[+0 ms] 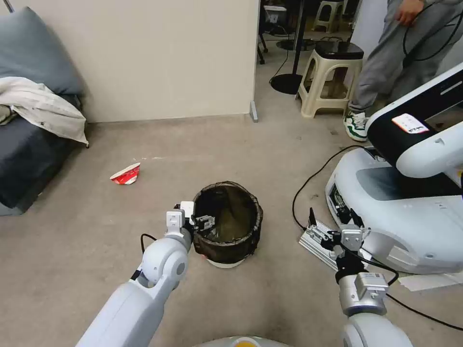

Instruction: Pick up the trash can from the floor.

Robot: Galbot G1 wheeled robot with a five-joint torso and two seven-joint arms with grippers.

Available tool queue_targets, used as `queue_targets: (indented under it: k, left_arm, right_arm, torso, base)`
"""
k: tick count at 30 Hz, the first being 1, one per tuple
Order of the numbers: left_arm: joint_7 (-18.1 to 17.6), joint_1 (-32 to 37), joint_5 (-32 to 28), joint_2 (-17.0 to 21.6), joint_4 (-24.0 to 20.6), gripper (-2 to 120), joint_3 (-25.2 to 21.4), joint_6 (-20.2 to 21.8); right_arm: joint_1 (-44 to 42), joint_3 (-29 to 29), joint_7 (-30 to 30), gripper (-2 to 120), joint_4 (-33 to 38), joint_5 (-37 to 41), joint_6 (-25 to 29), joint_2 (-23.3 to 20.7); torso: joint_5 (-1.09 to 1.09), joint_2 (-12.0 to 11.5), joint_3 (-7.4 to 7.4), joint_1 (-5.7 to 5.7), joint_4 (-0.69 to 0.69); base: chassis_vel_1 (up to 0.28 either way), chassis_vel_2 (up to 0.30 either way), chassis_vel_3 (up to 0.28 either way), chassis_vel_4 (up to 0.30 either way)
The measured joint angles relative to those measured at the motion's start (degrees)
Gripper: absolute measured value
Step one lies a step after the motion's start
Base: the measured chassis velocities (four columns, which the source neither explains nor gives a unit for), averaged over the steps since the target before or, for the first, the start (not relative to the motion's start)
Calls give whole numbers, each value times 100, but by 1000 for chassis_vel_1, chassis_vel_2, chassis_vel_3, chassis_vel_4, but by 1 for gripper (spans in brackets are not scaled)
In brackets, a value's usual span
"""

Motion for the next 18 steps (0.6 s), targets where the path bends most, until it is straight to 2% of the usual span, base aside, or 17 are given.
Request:
queue_targets:
  k: [12, 18]
  left_arm:
    - [-1, -232, -197, -57, 333, 100, 8, 105]
    - [139, -372, -211, -49, 521, 100, -76, 144]
  right_arm:
    - [15, 6, -3, 100, -74, 8, 26, -25]
    - [19, 33, -4, 100, -110, 44, 33, -60]
  torso:
    - [0, 0, 0, 0, 0]
    - [0, 0, 0, 0, 0]
  base:
    - [0, 0, 0, 0]
    - [0, 0, 0, 0]
